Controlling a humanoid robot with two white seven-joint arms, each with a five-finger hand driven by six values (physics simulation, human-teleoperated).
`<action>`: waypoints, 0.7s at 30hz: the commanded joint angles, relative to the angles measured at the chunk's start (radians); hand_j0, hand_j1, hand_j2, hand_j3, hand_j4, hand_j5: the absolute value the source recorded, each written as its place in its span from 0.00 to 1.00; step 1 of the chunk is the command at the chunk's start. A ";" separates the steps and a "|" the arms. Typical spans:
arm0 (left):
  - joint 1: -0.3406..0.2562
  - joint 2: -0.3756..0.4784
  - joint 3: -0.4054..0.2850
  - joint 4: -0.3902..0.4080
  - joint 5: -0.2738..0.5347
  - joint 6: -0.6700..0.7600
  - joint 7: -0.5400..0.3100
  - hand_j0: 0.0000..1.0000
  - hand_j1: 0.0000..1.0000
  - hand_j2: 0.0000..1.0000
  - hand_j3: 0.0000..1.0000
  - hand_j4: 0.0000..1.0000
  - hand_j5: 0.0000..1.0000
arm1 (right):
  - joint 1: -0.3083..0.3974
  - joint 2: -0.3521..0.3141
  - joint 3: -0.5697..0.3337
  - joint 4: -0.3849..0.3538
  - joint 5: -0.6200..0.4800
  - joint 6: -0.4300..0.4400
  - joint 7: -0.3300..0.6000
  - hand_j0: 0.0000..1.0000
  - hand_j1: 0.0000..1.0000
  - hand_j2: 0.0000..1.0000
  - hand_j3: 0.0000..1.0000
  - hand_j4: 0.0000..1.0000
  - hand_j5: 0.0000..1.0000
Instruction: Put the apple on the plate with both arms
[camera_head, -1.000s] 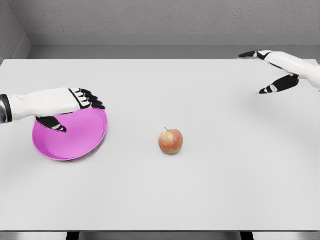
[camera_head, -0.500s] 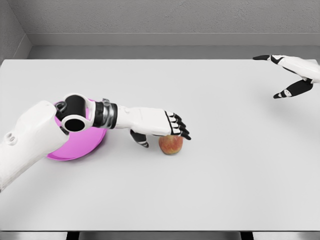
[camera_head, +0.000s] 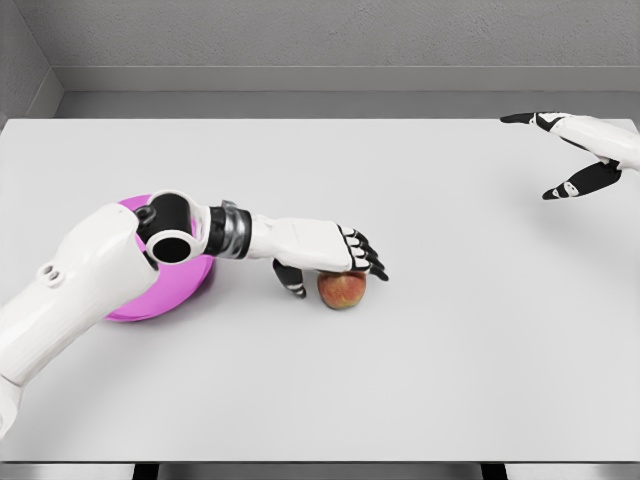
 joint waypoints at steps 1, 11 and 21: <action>0.000 -0.002 0.000 0.002 -0.005 0.002 0.000 1.00 1.00 1.00 1.00 1.00 1.00 | 0.000 -0.001 -0.001 -0.001 -0.007 0.003 0.000 1.00 1.00 1.00 1.00 1.00 1.00; -0.009 -0.032 -0.021 0.020 -0.034 0.002 0.000 1.00 1.00 1.00 1.00 1.00 1.00 | -0.003 -0.003 -0.001 -0.002 -0.007 0.003 0.000 1.00 1.00 1.00 1.00 1.00 1.00; -0.018 -0.031 -0.023 0.013 -0.029 0.002 0.002 0.87 0.87 0.87 0.87 0.87 0.87 | -0.003 -0.007 -0.001 -0.002 -0.007 0.003 0.000 1.00 1.00 1.00 1.00 1.00 1.00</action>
